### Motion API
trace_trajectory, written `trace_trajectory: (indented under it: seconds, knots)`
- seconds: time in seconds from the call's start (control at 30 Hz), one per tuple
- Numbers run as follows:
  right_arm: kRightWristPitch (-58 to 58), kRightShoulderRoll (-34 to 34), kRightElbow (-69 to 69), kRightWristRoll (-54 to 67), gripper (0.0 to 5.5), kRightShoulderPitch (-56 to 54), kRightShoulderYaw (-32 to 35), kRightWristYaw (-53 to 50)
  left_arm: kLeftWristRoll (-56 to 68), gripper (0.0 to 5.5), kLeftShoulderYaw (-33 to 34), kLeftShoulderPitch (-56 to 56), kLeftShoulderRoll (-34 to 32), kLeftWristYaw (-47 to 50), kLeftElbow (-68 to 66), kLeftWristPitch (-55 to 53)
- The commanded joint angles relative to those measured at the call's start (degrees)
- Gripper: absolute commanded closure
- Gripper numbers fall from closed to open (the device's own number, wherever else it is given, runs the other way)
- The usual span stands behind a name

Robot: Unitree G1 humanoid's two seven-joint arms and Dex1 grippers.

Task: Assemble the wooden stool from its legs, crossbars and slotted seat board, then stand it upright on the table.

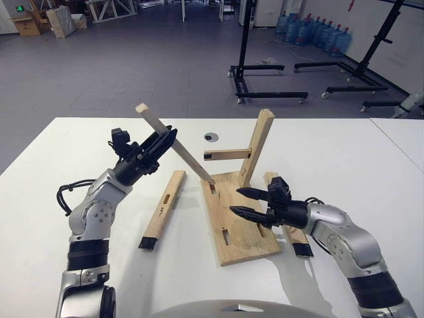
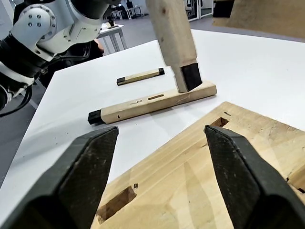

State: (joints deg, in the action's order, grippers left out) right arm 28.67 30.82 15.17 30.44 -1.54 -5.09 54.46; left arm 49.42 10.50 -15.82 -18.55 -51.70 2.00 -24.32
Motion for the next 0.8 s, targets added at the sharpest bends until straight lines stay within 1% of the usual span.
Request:
trace_trajectory:
  seconds: [0.03,0.17,0.3,0.57,0.8]
  knots:
    - [1.20,1.84,-1.84,-0.05,2.17,-2.85,-0.17,1.92,-3.79,3.48,-1.28,-4.91,-1.98,-5.95,-7.48,2.54]
    - [3.21,2.65,-1.24,2.50,2.17,-3.71,0.74,4.21,-10.01,3.48,-3.98,-11.40,-2.85,-11.56,-19.20,6.19]
    - [4.12,3.85,-2.12,2.14,2.17,-4.85,0.07,5.36,-11.92,3.48,-4.87,-17.17,-2.38,-17.48,-27.61,6.95]
    - [4.03,4.55,-4.10,1.18,2.17,-6.93,-1.43,6.91,-12.78,3.48,-4.22,-20.13,-0.72,-23.33,-33.46,6.83]
    - [3.97,4.62,-5.32,0.68,2.17,-8.94,-2.18,7.88,-17.18,3.48,-4.44,-25.95,0.43,-26.91,-46.04,10.88]
